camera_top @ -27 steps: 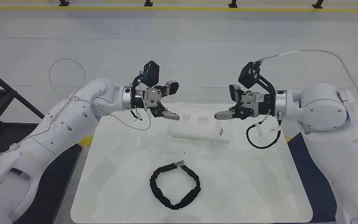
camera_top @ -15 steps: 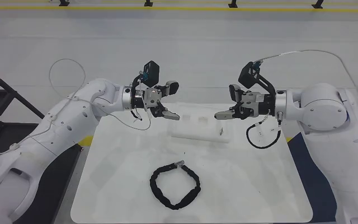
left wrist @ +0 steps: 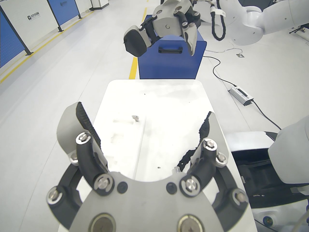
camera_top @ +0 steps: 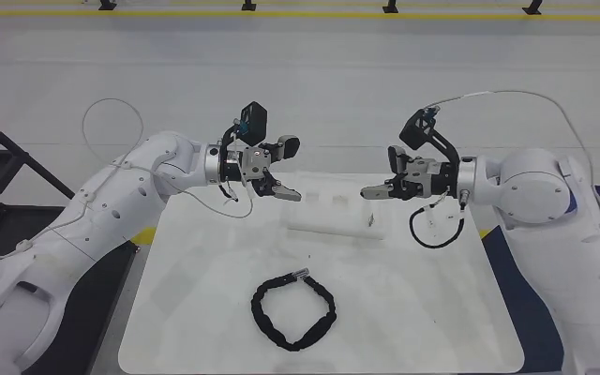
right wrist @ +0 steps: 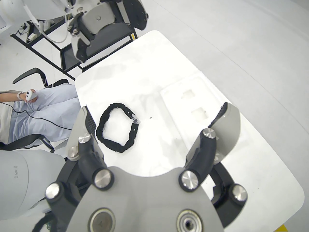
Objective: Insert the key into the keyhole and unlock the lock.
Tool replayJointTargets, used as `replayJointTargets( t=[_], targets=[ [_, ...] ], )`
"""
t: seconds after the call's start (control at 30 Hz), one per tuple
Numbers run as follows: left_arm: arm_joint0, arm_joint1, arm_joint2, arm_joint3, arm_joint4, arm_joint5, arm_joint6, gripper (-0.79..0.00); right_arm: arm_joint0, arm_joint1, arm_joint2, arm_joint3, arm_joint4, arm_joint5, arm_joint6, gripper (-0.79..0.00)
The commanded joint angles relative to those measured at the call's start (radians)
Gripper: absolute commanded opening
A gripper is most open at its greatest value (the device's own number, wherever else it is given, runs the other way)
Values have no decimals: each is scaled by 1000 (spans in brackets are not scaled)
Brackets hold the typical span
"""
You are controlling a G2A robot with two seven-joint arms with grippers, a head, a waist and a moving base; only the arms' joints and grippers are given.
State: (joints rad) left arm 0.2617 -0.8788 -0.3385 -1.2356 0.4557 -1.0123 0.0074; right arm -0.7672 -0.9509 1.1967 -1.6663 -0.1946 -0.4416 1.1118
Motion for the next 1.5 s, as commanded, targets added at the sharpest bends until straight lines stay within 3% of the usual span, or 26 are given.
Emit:
replayJointTargets(
  t=[0.0,0.47,0.7,0.97,1.47],
  targets=[
    [0,0,0,0,0,0,0,0,-7,1,-5,10,-2,5,-4,0],
    [0,0,0,0,0,0,0,0,35,-27,-136,219,-87,89,-94,0],
    [0,0,0,0,0,0,0,0,91,-52,-221,331,-158,194,-104,0],
    [0,0,0,0,0,0,0,0,152,-99,-333,480,-158,305,-90,0],
    [0,0,0,0,0,0,0,0,243,-210,-519,750,-151,341,-99,0]
  ],
)
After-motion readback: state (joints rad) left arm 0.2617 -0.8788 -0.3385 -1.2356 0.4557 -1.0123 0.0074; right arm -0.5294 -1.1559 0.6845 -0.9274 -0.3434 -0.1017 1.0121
